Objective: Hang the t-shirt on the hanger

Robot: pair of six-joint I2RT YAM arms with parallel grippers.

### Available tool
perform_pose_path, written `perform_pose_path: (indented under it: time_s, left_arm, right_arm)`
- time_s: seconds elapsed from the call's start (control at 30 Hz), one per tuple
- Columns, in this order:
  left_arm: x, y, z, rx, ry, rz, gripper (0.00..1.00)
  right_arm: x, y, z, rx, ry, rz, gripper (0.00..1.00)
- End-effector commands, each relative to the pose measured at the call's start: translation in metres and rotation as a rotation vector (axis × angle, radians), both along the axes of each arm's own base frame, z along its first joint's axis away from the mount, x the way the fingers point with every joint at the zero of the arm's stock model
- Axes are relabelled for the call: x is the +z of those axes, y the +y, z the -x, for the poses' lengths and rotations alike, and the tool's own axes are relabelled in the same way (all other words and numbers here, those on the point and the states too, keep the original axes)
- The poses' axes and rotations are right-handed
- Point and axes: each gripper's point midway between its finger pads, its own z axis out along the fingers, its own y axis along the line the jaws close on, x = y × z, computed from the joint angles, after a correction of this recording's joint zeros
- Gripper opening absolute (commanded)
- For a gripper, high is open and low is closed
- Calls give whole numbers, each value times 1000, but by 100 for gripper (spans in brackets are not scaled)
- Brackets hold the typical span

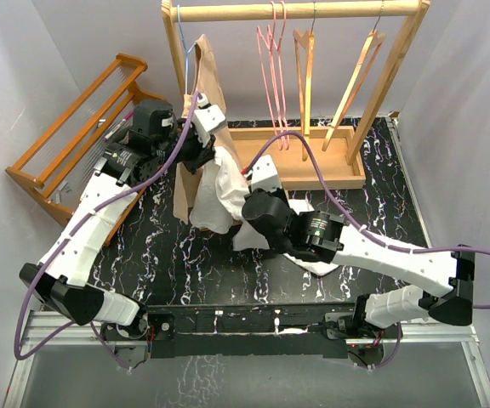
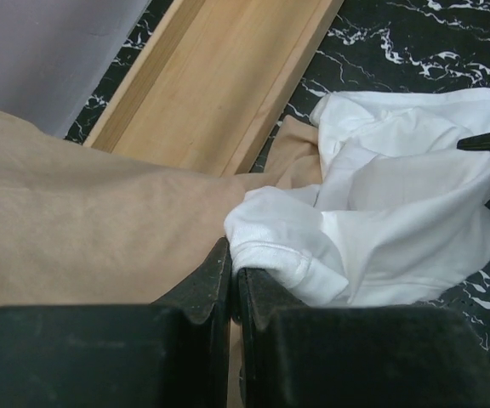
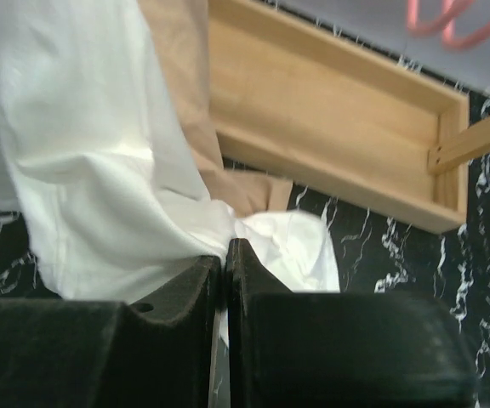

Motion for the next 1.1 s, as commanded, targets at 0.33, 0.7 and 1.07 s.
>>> perform_pose_path:
  time_s: [0.33, 0.7, 1.07]
  left_arm:
    - [-56, 11, 18, -55, 76, -104, 0]
    - [-62, -20, 4, -144, 125, -142, 0]
    - [-63, -39, 12, -172, 229, -177, 0]
  right_arm:
    - [-71, -143, -33, -253, 294, -217, 8]
    - [-155, -135, -24, -226, 463, -213, 8]
    - [-135, -141, -33, -249, 377, -228, 57]
